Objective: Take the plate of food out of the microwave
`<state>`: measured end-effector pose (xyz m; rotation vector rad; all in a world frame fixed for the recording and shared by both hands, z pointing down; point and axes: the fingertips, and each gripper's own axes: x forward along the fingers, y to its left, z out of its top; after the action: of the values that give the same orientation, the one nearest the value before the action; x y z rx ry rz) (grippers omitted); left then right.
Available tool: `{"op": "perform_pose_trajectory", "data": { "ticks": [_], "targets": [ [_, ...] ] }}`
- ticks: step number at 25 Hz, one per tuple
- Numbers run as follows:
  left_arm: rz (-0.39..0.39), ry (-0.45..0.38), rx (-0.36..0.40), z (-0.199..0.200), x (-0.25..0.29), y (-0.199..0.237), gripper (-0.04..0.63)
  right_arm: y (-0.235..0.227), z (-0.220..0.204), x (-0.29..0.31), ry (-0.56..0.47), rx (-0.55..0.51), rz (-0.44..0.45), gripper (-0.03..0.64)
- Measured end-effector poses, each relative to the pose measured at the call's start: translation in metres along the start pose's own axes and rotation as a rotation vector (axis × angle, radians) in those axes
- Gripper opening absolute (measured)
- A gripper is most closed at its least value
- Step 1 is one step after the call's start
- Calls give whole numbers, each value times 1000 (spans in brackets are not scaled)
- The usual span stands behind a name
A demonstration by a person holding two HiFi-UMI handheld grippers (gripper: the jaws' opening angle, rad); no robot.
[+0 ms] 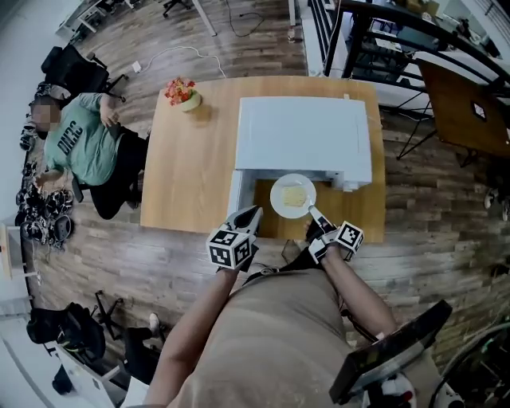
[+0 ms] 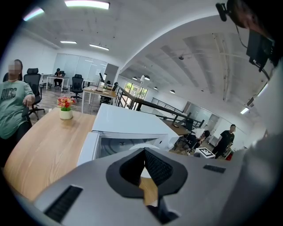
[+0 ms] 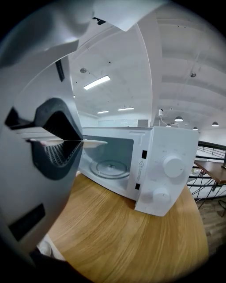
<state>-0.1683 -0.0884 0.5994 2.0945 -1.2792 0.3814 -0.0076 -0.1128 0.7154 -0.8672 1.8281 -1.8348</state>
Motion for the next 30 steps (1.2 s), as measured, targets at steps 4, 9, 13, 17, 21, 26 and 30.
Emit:
{"op": "perform_pose_trajectory", "data": {
  "ticks": [4, 9, 13, 17, 21, 26, 30],
  "targets": [
    [-23, -5, -7, -1, 5, -6, 5, 22, 6, -15, -28, 0, 29, 15],
    [-60, -4, -9, -5, 10, -11, 5, 42, 11, -30, -64, -14, 54, 15],
    [-87, -8, -10, -8, 10, -15, 5, 55, 12, -49, -103, -6, 63, 15],
    [-107, -26, -22, -6, 6, -13, 5, 67, 10, -67, -140, -5, 65, 15],
    [-131, -40, -36, -4, 5, -10, 5, 78, 8, -78, -167, -6, 72, 15],
    [-157, -65, -56, 0, 5, -12, 5, 94, 7, -90, -185, -13, 83, 15],
    [-166, -83, -79, -3, 12, -20, 5, 99, 13, -105, -195, -12, 90, 15]
  ]
}}
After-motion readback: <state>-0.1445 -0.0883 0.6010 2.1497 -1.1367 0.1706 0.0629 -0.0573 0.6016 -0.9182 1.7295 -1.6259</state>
